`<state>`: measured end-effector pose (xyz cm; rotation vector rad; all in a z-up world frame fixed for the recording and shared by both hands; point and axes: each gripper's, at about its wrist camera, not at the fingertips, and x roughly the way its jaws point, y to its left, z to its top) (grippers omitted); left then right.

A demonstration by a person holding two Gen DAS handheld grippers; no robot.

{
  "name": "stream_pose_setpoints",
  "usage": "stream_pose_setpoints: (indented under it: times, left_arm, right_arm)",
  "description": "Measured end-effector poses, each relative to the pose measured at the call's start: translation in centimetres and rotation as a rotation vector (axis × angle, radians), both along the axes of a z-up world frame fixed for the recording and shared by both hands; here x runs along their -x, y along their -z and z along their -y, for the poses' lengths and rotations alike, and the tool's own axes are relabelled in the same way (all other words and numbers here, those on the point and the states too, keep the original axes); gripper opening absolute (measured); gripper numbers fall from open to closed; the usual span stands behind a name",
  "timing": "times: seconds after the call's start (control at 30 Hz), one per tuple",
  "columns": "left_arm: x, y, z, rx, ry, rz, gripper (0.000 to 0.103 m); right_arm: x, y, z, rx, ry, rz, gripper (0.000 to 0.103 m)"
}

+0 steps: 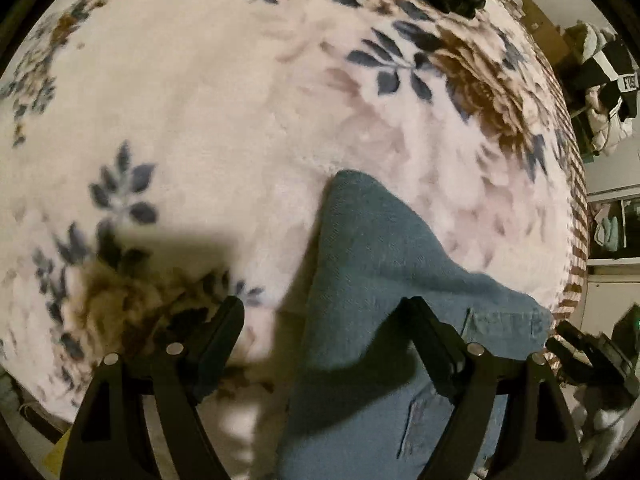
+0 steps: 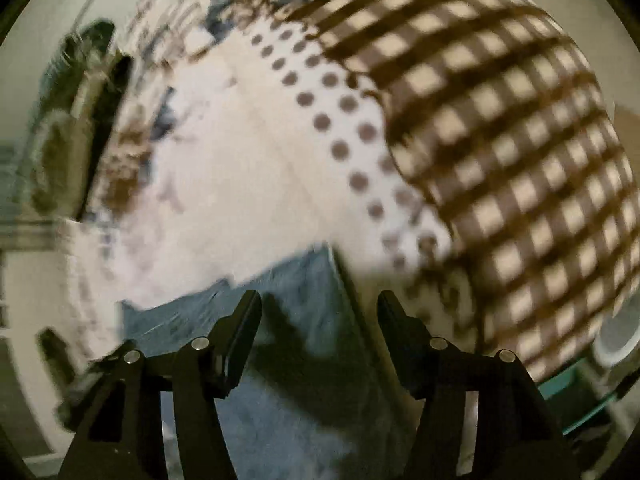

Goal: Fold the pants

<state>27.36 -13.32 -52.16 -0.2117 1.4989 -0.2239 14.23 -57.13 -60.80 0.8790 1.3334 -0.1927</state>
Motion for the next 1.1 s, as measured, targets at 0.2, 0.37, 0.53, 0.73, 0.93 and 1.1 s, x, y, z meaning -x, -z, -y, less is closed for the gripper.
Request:
stream_pose_setpoints:
  times: [0.2,0.37,0.53,0.73,0.93,1.1]
  left_arm:
    - [3.9,-0.4,-2.2,0.01,-0.047,-0.031,0.083]
    - [6.5,1.3,-2.2,0.031,-0.057,-0.099,0.083]
    - [7.6,1.4,-1.8,0.011,-0.011,-0.091,0.083]
    - [7.9,1.3,-0.8,0.014,0.018,-0.096,0.083]
    - [7.7,2.2,1.0,0.114,0.004,-0.096,0.083]
    - [7.8,3.3,1.8,0.135,-0.002,-0.107,0.083]
  right_arm:
    - [10.0,1.2,-1.9,-0.204,0.159,-0.112,0.063]
    - [12.9,5.2,-6.2,-0.366,0.219,-0.08,0.053]
    - [12.4,3.3,-7.6,-0.127,0.083,-0.058,0.017]
    - [13.6,4.4,-6.9,-0.283,0.156,-0.04,0.048]
    - [14.5,7.1,-6.2,-0.376,0.204,-0.044,0.066]
    - [14.8,8.3,-7.1,-0.377,0.225,-0.029,0.075]
